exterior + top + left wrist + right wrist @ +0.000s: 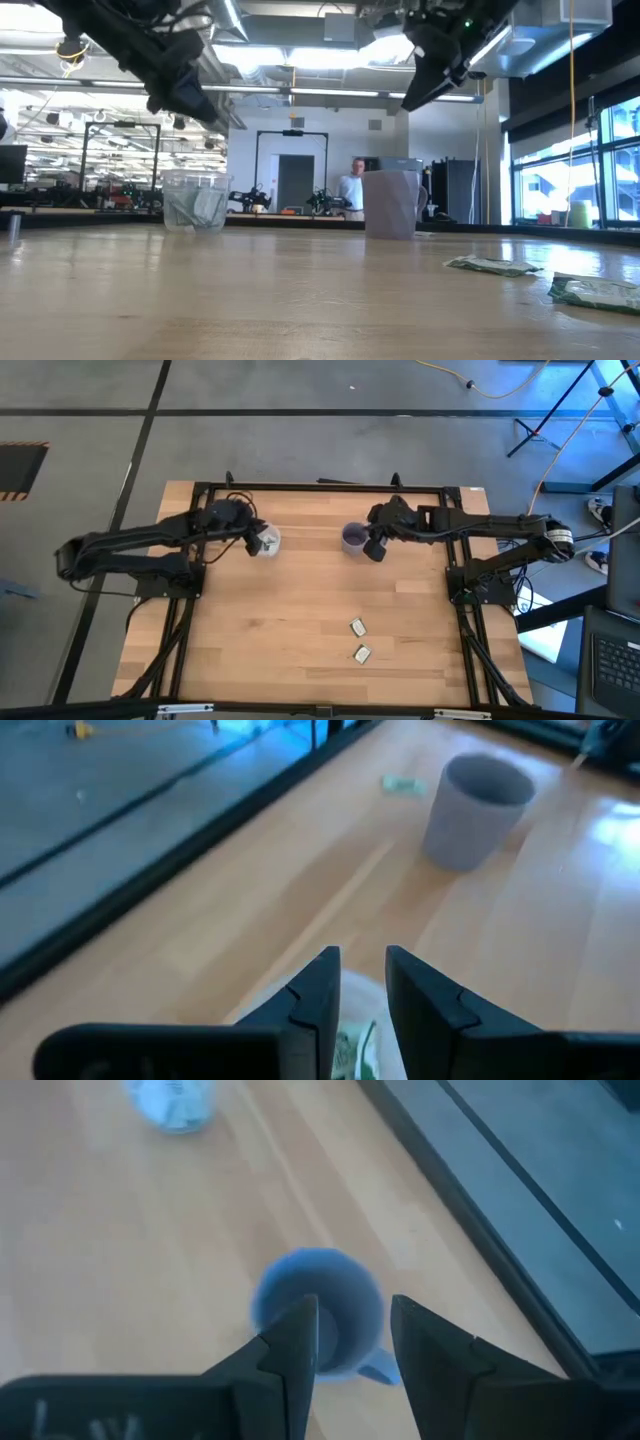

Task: Pick and place Stevia / Truvia into bins
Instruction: Put the light green stevia packet into the transparent container

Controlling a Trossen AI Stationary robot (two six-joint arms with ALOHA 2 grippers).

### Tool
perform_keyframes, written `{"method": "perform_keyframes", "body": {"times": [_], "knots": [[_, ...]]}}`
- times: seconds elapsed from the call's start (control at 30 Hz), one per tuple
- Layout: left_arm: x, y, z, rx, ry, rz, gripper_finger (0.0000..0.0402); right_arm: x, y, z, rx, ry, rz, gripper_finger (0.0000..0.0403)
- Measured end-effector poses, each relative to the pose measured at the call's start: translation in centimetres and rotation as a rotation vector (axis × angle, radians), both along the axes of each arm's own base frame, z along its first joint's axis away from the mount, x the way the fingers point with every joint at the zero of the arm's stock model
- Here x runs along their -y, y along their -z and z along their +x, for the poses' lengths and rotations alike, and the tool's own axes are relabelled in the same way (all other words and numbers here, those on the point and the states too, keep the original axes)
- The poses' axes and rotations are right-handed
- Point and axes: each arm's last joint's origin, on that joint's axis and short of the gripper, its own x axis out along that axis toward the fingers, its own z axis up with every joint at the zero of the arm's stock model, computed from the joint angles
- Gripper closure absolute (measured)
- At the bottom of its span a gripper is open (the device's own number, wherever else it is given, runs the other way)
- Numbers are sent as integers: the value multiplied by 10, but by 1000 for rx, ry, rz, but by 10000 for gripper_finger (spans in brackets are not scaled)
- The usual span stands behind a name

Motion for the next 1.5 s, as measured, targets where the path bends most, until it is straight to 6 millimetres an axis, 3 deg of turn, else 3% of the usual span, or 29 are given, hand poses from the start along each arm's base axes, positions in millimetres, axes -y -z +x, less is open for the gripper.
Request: {"method": "perform_keyframes", "body": {"times": [0.2, 0.43, 0.53, 0.7, 1.0, 1.27, 1.5], "knots": [[1, -8, -1, 42, 28, 59, 323, 20, 10, -8, -39, 79, 6, 271], [5, -17, 2, 117, 82, 129, 325, 40, 65, -23, -51, 171, 11, 271], [10, -24, -1, 160, 99, 154, 327, 53, 75, -31, -13, 227, -1, 271], [17, -31, -8, 212, 120, 173, 327, 76, 84, -47, 20, 340, -8, 271], [23, -20, -14, 252, 140, 173, 327, 101, 98, -69, 165, 516, 151, 271], [23, -19, -13, 252, 137, 166, 327, 109, 101, -66, 303, 643, 224, 271], [23, -19, -13, 254, 136, 163, 329, 119, 114, -56, 287, 695, 351, 271]]}}
